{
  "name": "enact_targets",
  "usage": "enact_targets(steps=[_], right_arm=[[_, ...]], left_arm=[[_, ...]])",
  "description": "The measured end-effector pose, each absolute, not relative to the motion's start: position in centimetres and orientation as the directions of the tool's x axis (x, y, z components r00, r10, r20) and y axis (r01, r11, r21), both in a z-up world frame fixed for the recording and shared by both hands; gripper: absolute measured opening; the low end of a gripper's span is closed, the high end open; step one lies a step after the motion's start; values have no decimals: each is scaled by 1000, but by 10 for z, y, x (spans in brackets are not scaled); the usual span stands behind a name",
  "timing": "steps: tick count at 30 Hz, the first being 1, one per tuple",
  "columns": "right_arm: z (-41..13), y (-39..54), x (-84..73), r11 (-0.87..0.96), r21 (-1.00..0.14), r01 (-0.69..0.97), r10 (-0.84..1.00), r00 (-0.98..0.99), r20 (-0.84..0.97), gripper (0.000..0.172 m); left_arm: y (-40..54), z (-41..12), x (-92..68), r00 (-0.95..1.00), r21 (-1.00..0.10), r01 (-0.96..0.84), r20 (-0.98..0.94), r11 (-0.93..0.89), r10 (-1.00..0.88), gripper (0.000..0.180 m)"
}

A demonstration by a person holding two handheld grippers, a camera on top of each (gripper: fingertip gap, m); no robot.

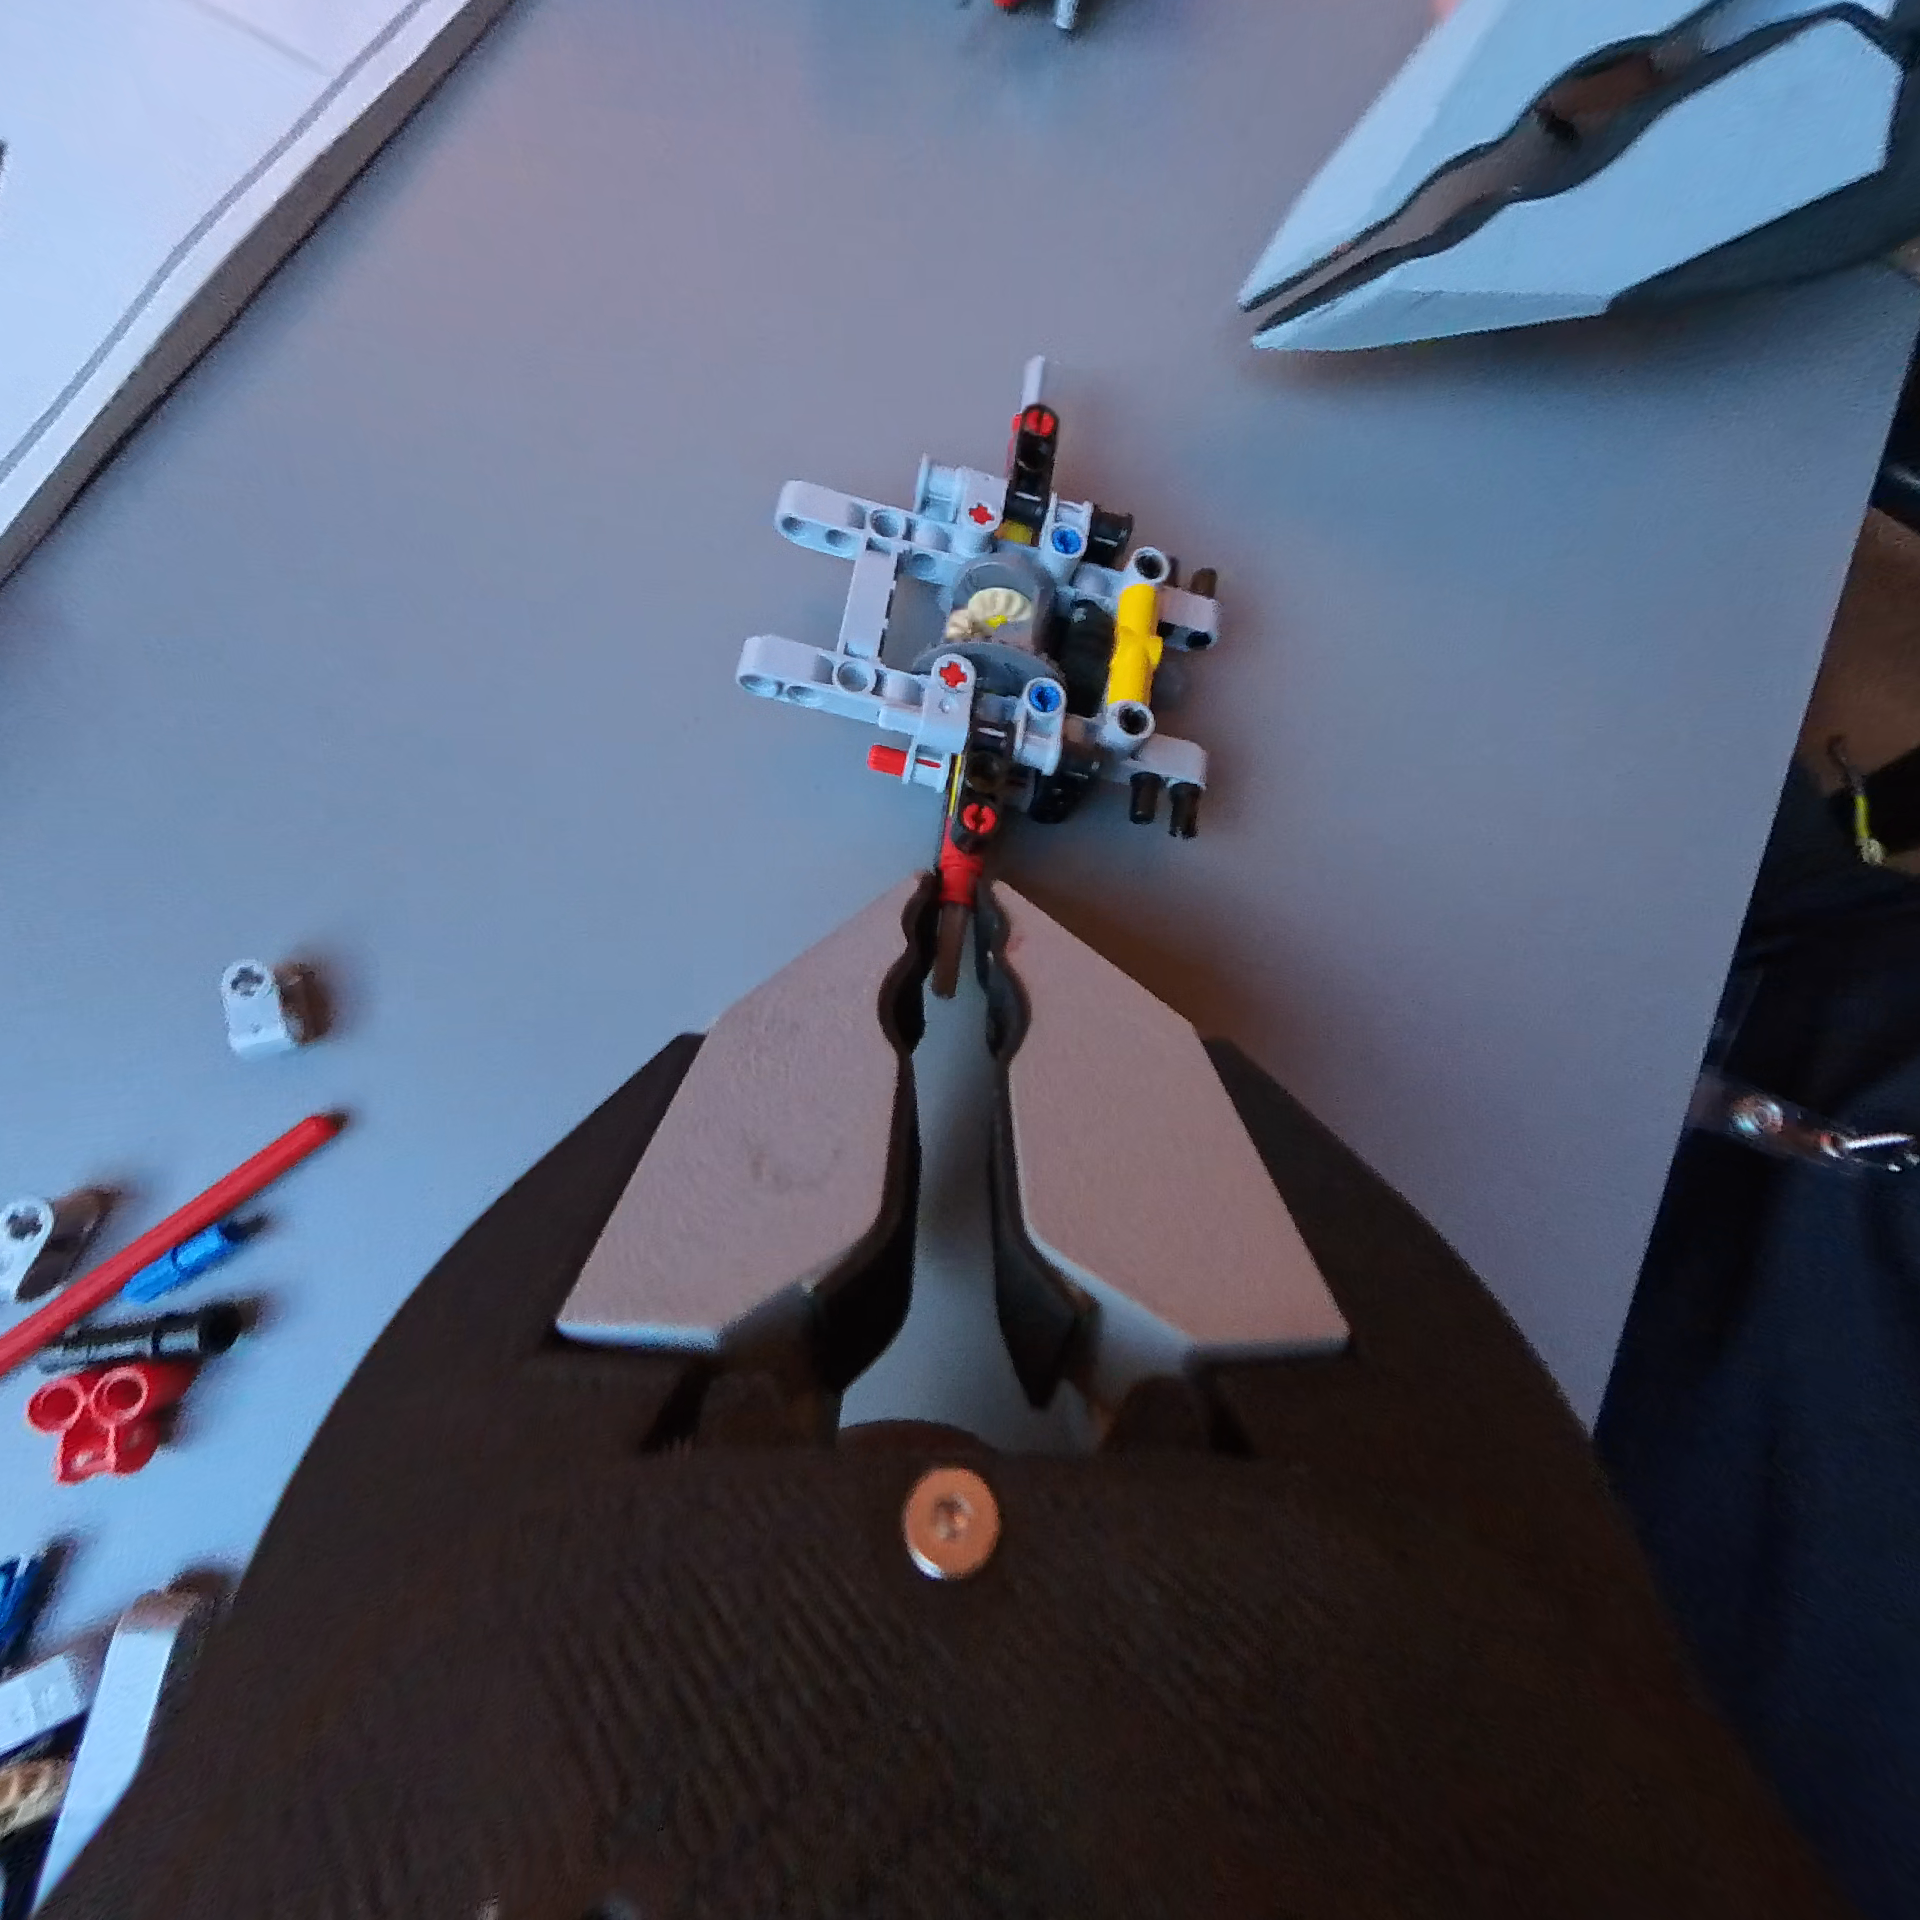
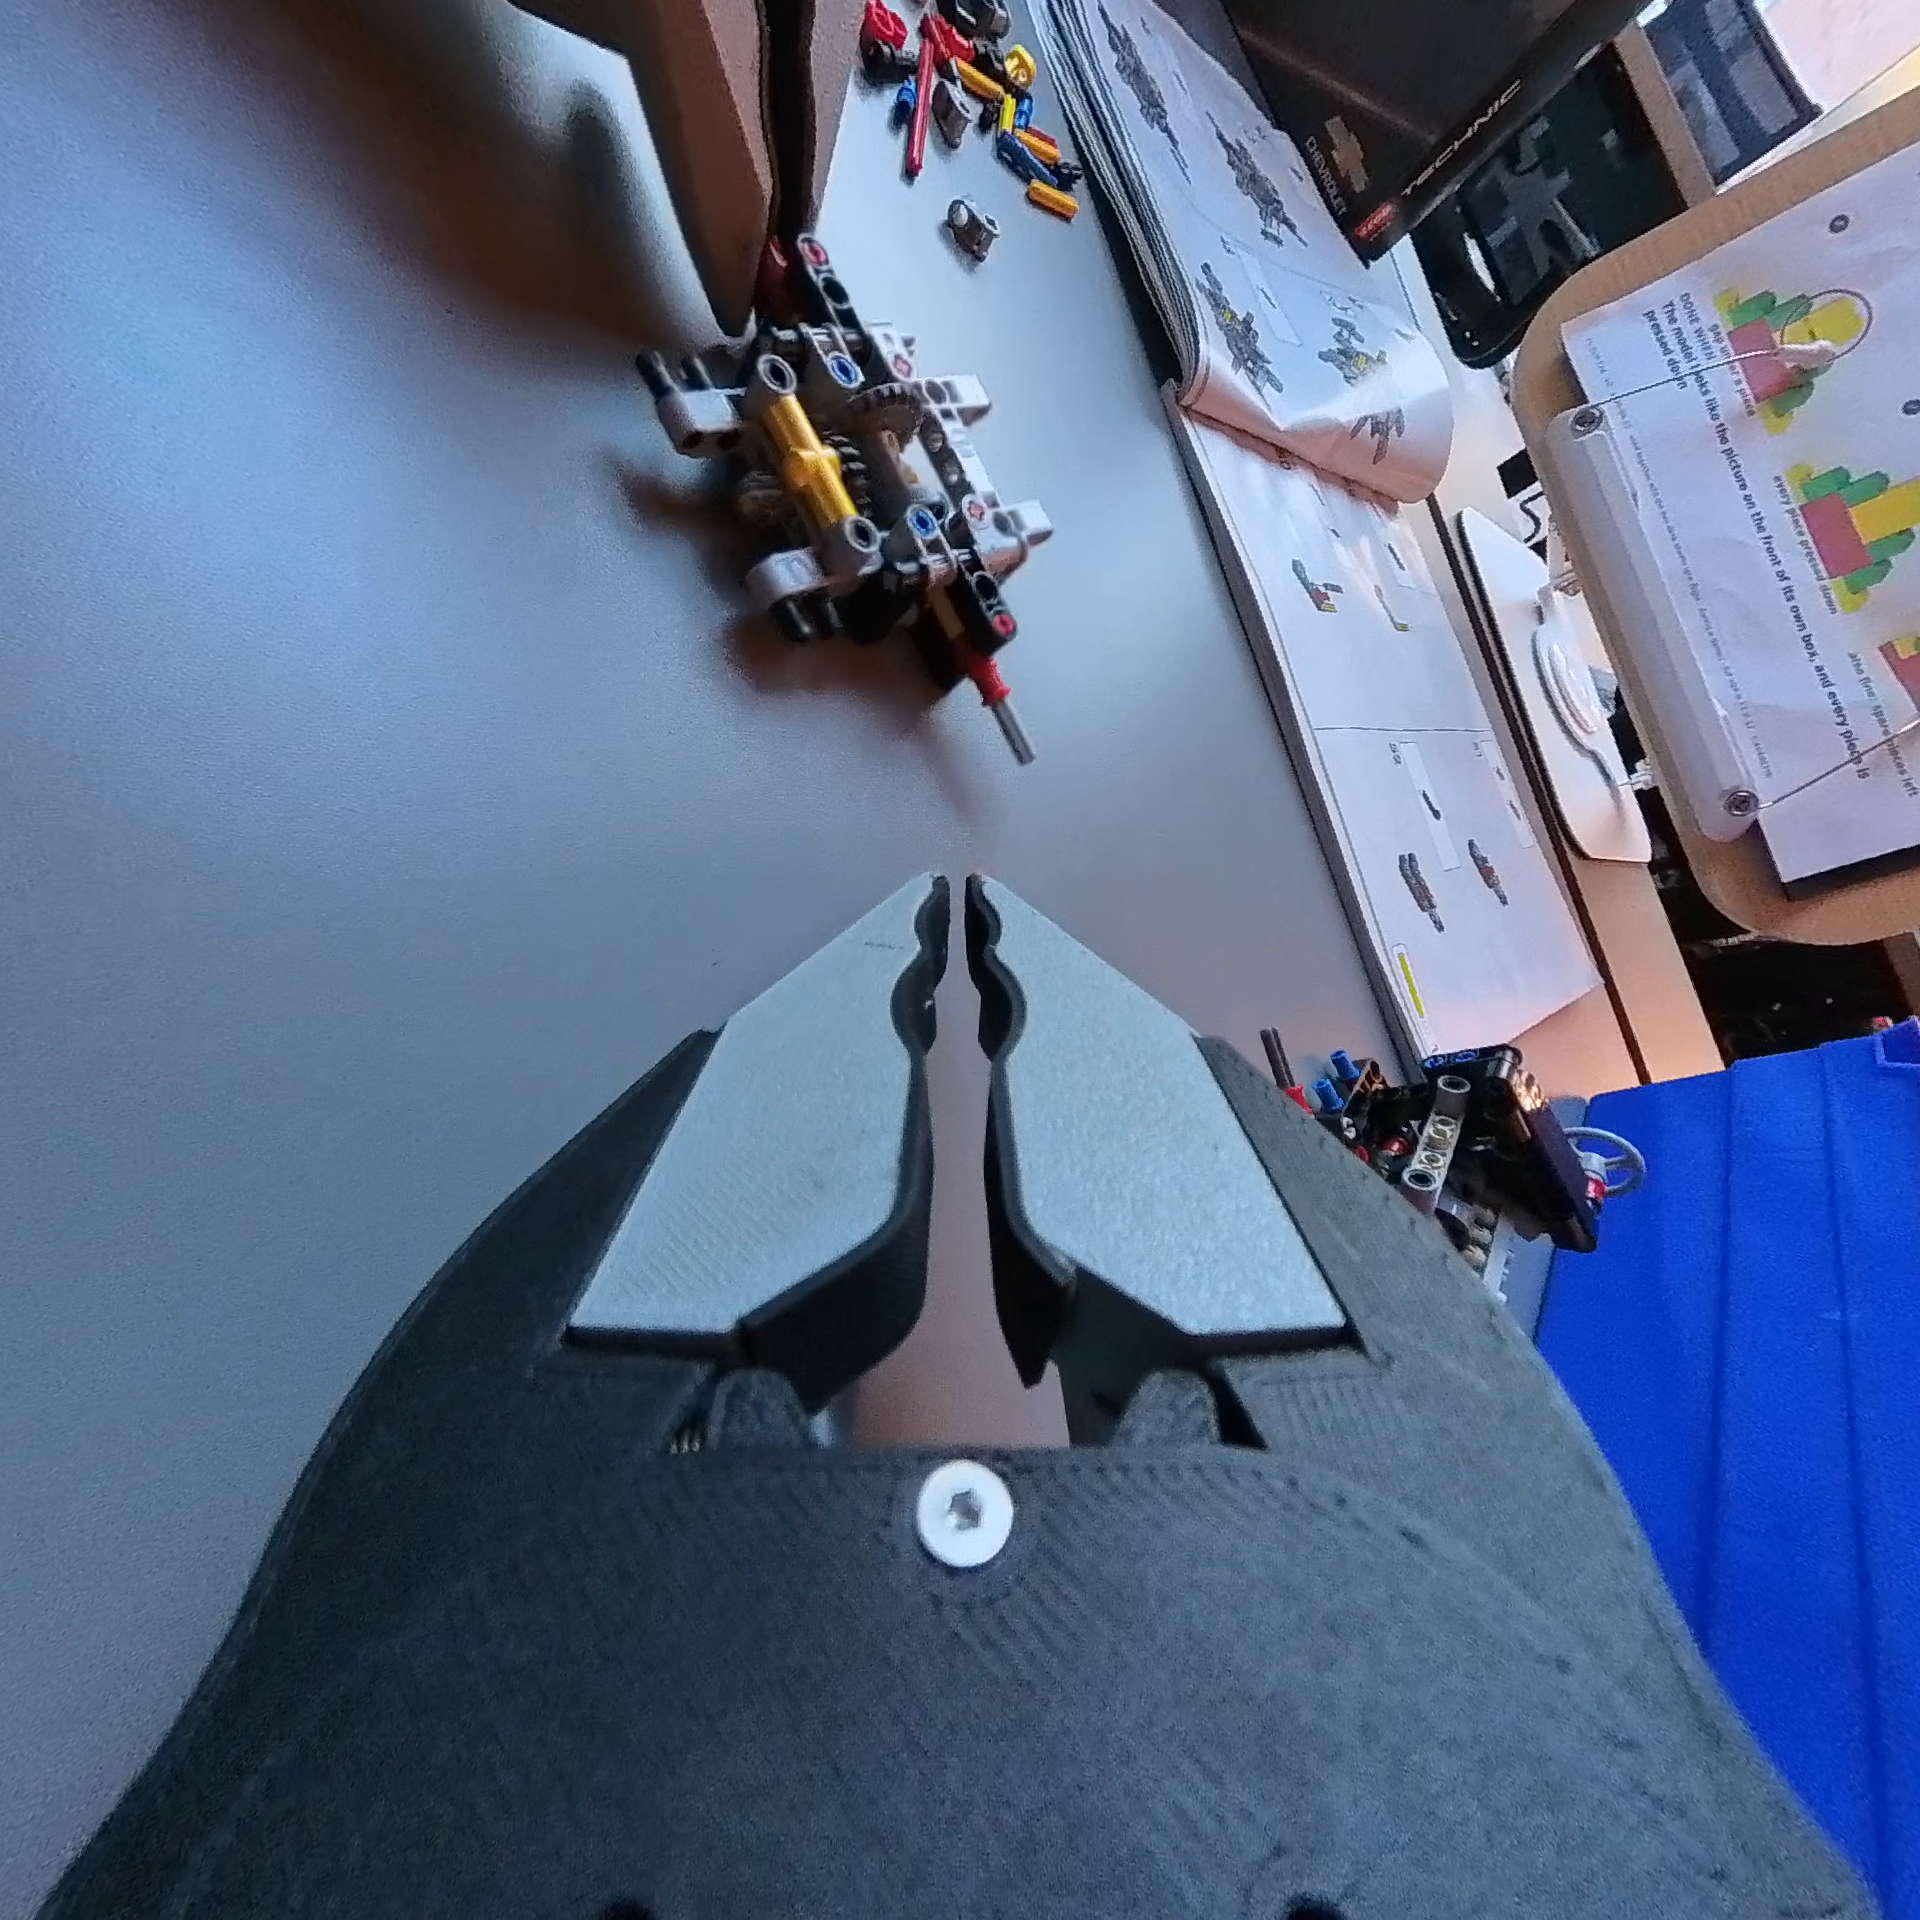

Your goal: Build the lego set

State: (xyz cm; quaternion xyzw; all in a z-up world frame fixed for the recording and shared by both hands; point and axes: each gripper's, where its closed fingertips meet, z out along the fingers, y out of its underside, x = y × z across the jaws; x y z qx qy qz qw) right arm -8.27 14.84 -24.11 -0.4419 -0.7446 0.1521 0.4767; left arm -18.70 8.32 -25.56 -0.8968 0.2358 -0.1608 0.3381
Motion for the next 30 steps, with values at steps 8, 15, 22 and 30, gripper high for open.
enact_targets(steps=[8,15,22,30], right_arm=[[-240,147,-83,565,-652,506,804,-158,573,0],[-240,146,-82,566,-654,503,804,-159,573,0],[-239,145,-82,567,-655,500,804,-161,573,0],[-240,145,-82,568,-654,500,804,-164,572,0]], left_arm=[[74,-256,-186,843,-666,-325,118,-671,-525,4],[73,-254,-176,832,-672,-322,135,-667,-538,4],[78,-237,-165,759,-706,-511,-103,-490,-642,3],[82,-253,-195,785,-646,-535,-140,-544,-604,4]])
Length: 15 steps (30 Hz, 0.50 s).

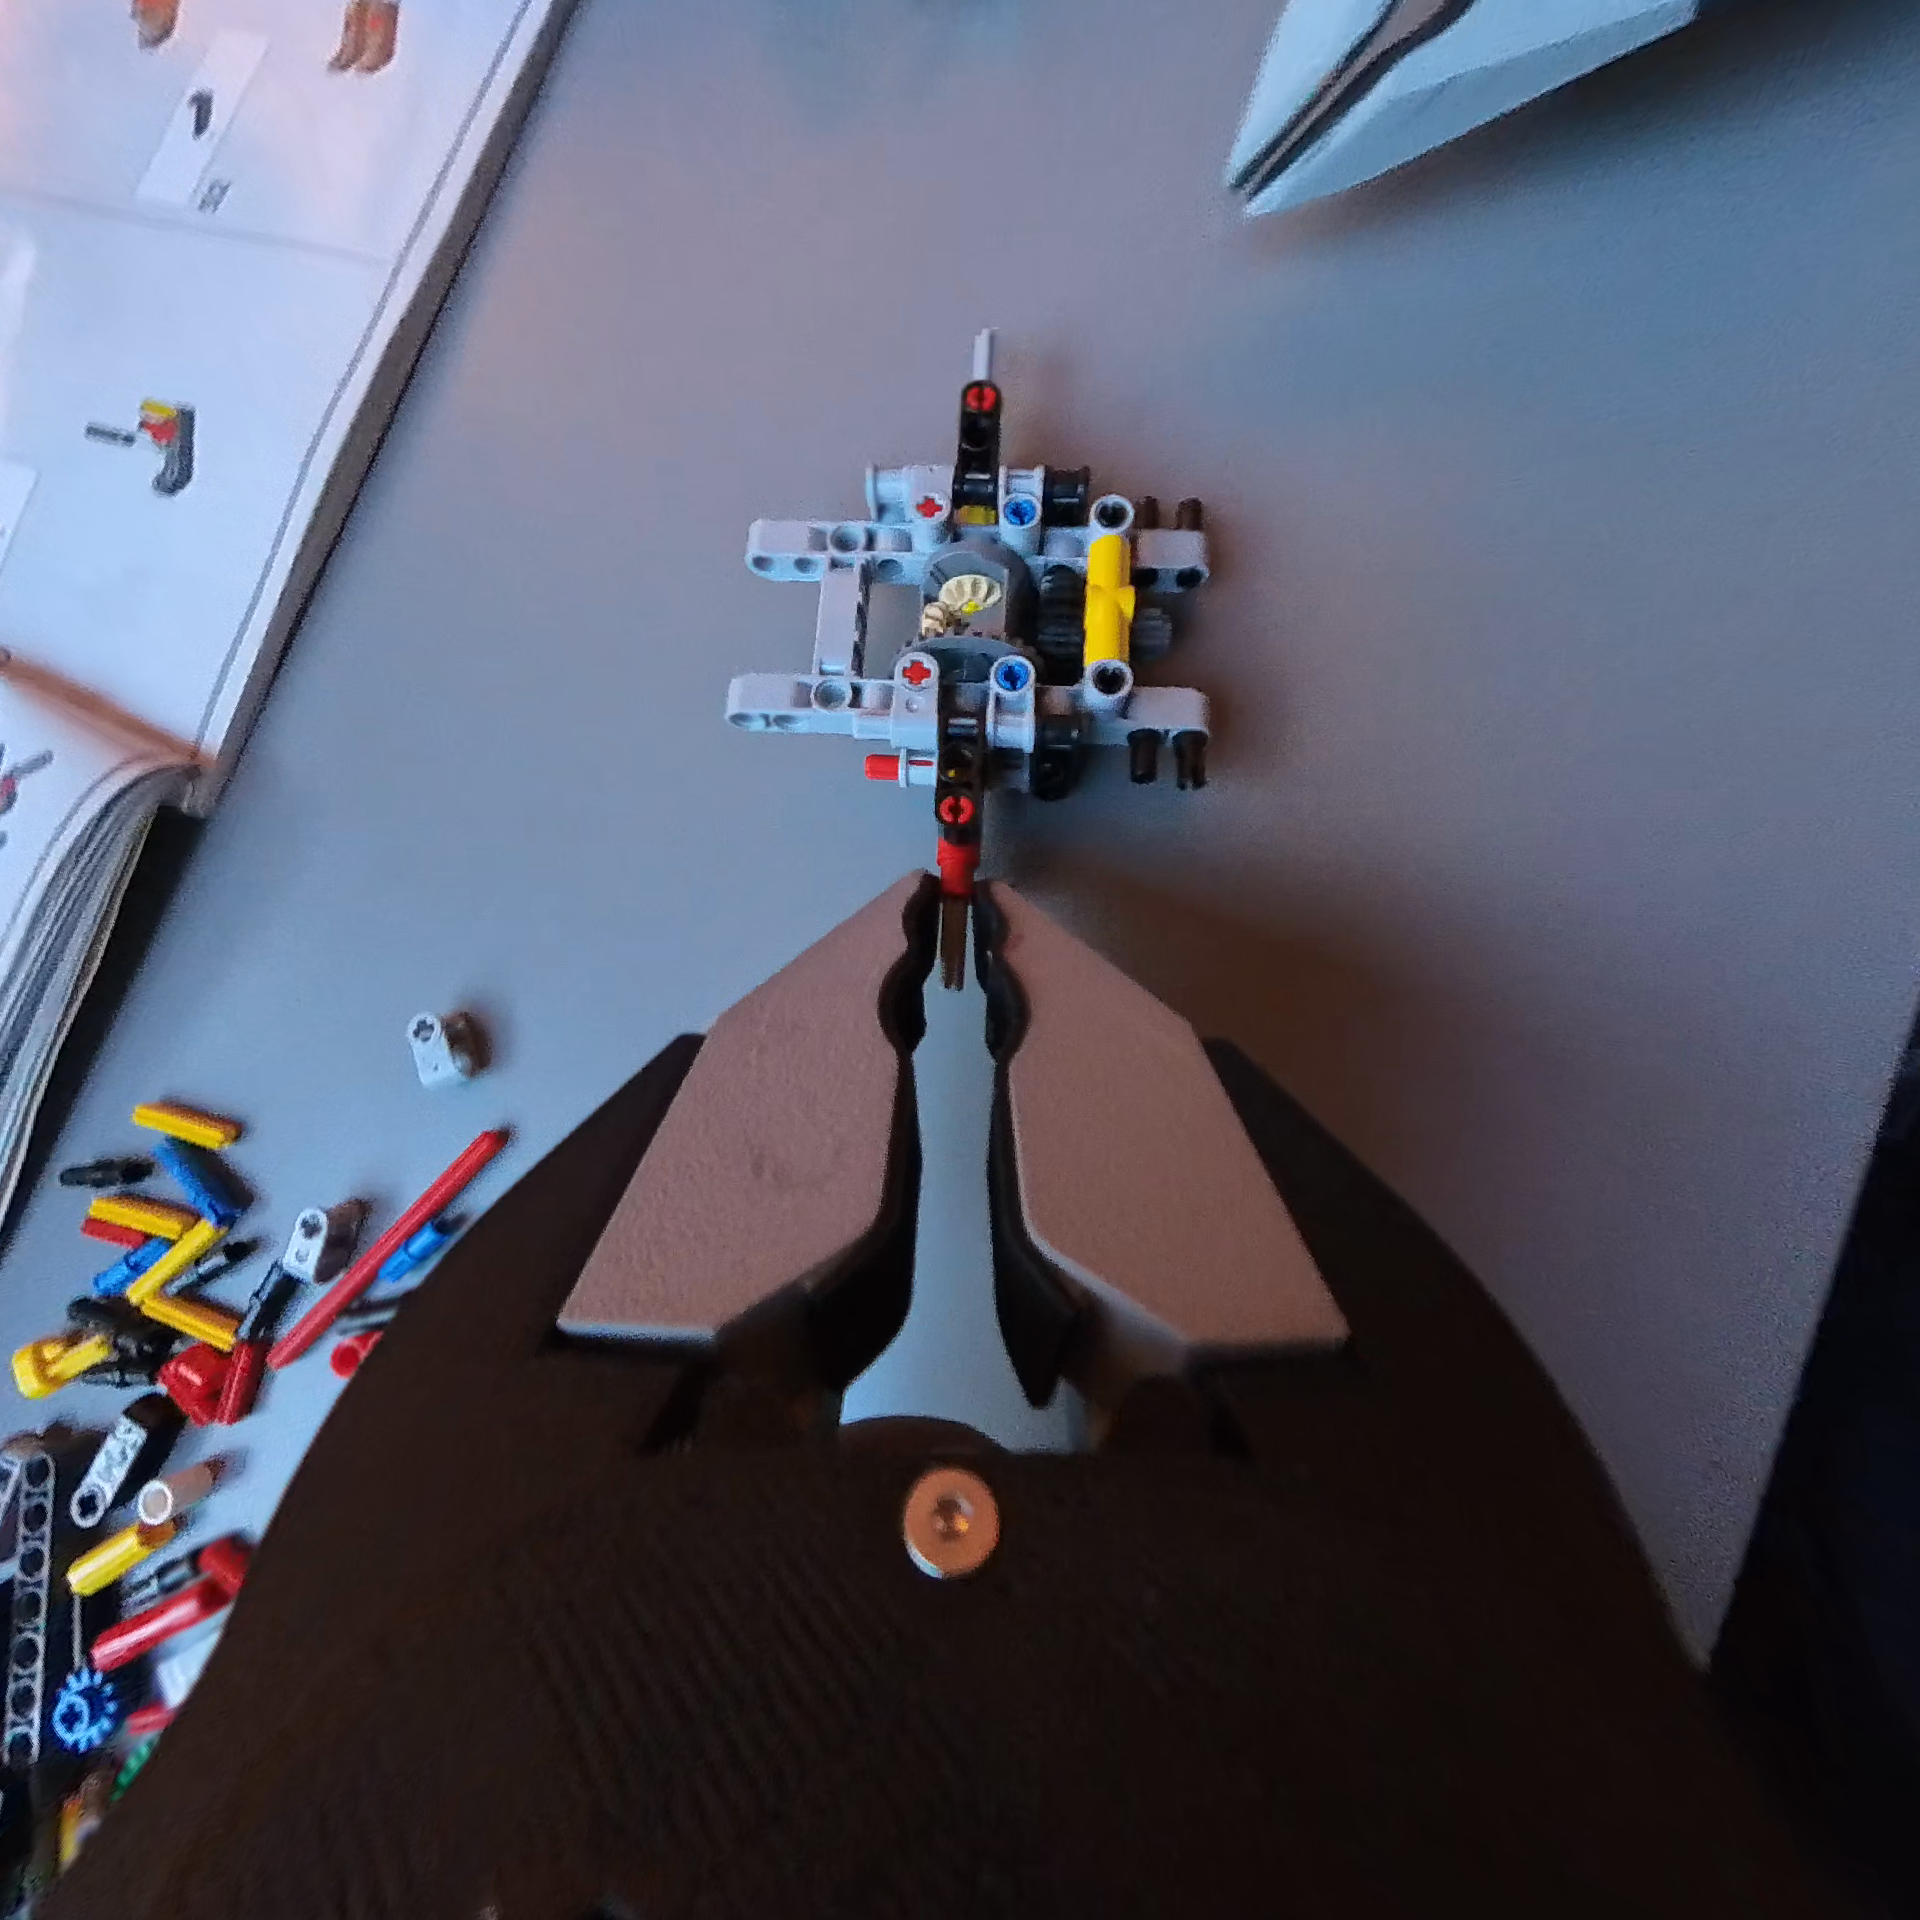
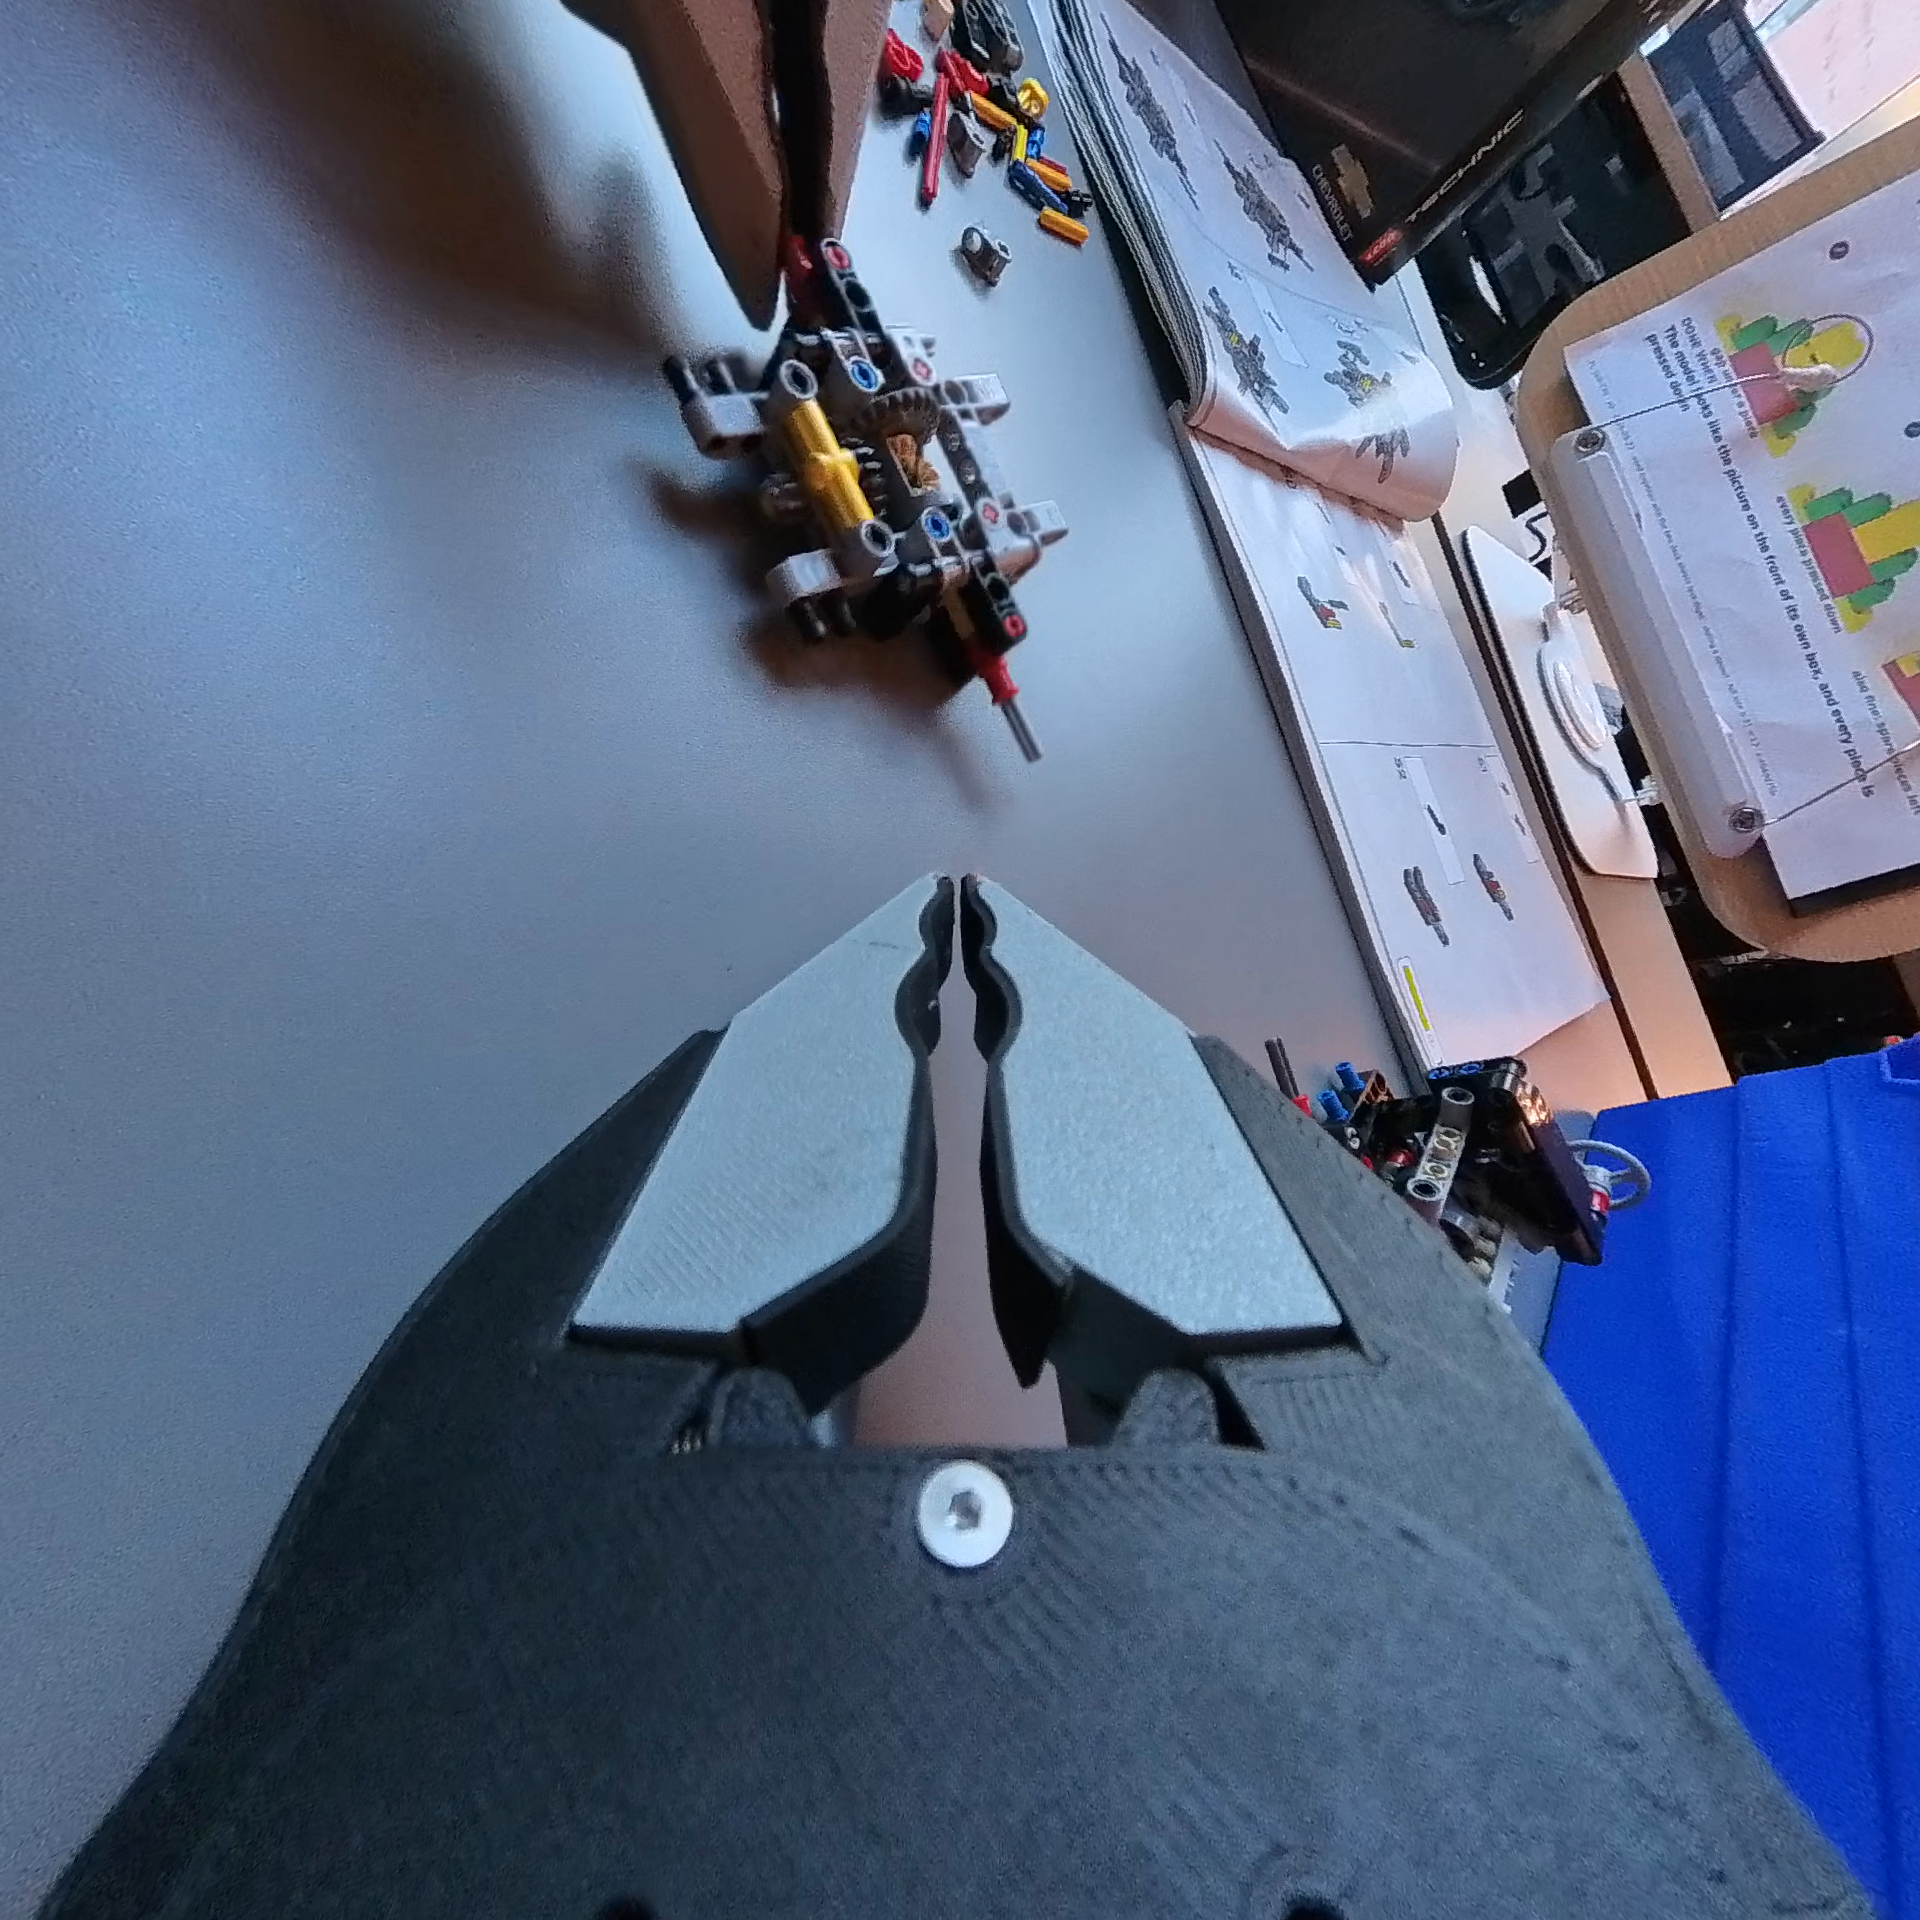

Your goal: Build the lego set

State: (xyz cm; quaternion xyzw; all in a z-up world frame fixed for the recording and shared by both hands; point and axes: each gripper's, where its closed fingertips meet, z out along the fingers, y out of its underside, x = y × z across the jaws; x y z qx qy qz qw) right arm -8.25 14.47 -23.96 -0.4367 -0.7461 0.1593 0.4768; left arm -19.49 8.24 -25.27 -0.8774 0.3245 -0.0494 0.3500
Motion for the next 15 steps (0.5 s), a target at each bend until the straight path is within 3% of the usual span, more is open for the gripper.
enact_targets(steps=[15], right_arm=[[-239,144,-83,566,-658,497,806,-166,569,0]], left_arm=[[85,-256,-216,868,-678,-346,31,-648,-496,4]])
